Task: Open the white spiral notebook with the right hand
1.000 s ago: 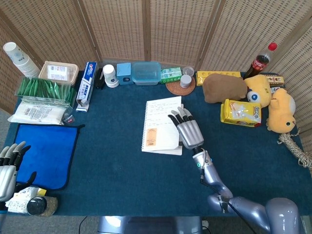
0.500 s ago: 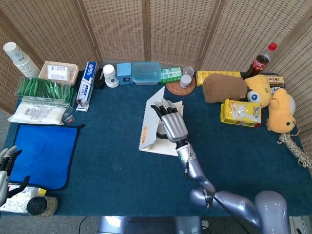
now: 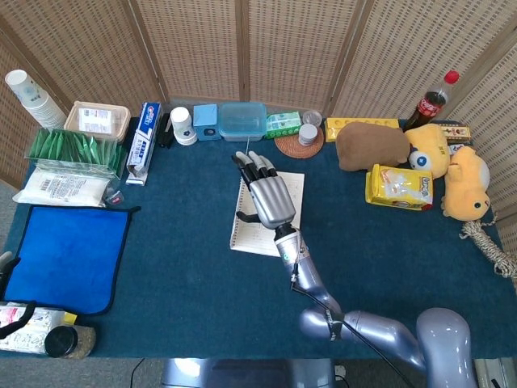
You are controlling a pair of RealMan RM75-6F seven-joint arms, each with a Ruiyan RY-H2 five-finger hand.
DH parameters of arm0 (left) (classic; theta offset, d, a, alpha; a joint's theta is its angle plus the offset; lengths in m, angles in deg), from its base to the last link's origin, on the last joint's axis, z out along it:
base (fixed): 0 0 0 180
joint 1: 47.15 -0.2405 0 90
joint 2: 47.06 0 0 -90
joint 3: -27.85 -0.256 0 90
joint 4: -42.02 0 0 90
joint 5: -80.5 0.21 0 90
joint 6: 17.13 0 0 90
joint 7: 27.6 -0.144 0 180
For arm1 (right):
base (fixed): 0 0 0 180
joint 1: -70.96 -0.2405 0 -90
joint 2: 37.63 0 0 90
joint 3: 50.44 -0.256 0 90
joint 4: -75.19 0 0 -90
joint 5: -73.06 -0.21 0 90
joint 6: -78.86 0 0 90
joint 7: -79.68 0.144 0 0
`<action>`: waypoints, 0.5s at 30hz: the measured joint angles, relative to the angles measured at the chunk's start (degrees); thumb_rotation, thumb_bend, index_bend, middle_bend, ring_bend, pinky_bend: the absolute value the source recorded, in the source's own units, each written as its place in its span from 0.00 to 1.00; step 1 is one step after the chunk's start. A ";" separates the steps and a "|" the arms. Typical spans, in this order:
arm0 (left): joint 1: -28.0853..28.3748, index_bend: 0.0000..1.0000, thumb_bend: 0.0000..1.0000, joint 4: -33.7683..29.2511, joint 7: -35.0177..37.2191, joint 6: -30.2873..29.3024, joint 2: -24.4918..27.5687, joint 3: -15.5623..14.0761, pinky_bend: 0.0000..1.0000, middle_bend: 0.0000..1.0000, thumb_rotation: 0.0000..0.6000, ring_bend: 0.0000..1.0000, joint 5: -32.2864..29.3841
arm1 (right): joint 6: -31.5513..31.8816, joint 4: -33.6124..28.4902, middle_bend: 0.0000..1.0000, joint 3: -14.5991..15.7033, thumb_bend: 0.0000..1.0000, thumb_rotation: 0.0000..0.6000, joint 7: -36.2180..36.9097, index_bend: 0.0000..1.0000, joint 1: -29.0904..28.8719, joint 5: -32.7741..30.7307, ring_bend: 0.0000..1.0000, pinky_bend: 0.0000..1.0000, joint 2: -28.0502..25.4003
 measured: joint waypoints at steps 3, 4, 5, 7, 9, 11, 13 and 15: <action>-0.39 0.21 0.30 0.30 0.46 -0.42 0.02 0.02 0.00 0.09 1.00 0.02 0.07 | -1.23 -0.51 0.09 -0.52 0.04 1.00 -0.25 0.00 -1.41 -1.44 0.04 0.13 0.39; -0.52 0.21 0.31 0.42 0.60 -0.46 0.03 0.01 0.00 0.09 1.00 0.02 0.08 | -1.43 -0.31 0.09 -0.70 0.04 1.00 -0.45 0.00 -2.05 -1.84 0.04 0.13 0.75; -0.69 0.21 0.30 0.58 0.79 -0.51 0.04 -0.04 0.00 0.09 1.00 0.02 0.08 | -1.59 -0.10 0.09 -0.87 0.04 1.00 -0.58 0.00 -2.56 -2.26 0.04 0.13 1.10; -0.92 0.21 0.30 0.82 1.05 -0.60 0.03 -0.13 0.00 0.09 1.00 0.02 0.09 | -2.00 0.70 0.08 -1.28 0.04 1.00 -0.77 0.00 -3.76 -3.41 0.04 0.13 2.12; -1.23 0.21 0.30 1.10 1.45 -0.74 0.01 -0.23 0.00 0.09 1.00 0.02 0.08 | -2.29 1.69 0.07 -1.53 0.04 1.00 -0.77 0.00 -4.67 -4.17 0.04 0.13 2.96; -1.59 0.21 0.30 1.46 1.89 -0.94 -0.02 -0.30 0.00 0.09 1.00 0.02 0.05 | -2.52 3.14 0.07 -1.65 0.04 1.00 -0.76 0.00 -5.40 -4.66 0.04 0.13 3.97; -1.99 0.21 0.31 1.90 2.36 -1.12 -0.03 -0.38 0.00 0.09 1.00 0.02 -0.04 | -2.69 4.84 0.07 -1.63 0.04 1.00 -0.74 0.00 -6.15 -5.14 0.04 0.13 5.04; -2.35 0.21 0.31 2.30 2.79 -1.23 -0.01 -0.47 0.00 0.09 1.00 0.02 -0.15 | -2.87 6.36 0.07 -1.62 0.04 1.00 -0.69 0.00 -6.84 -5.56 0.04 0.13 5.97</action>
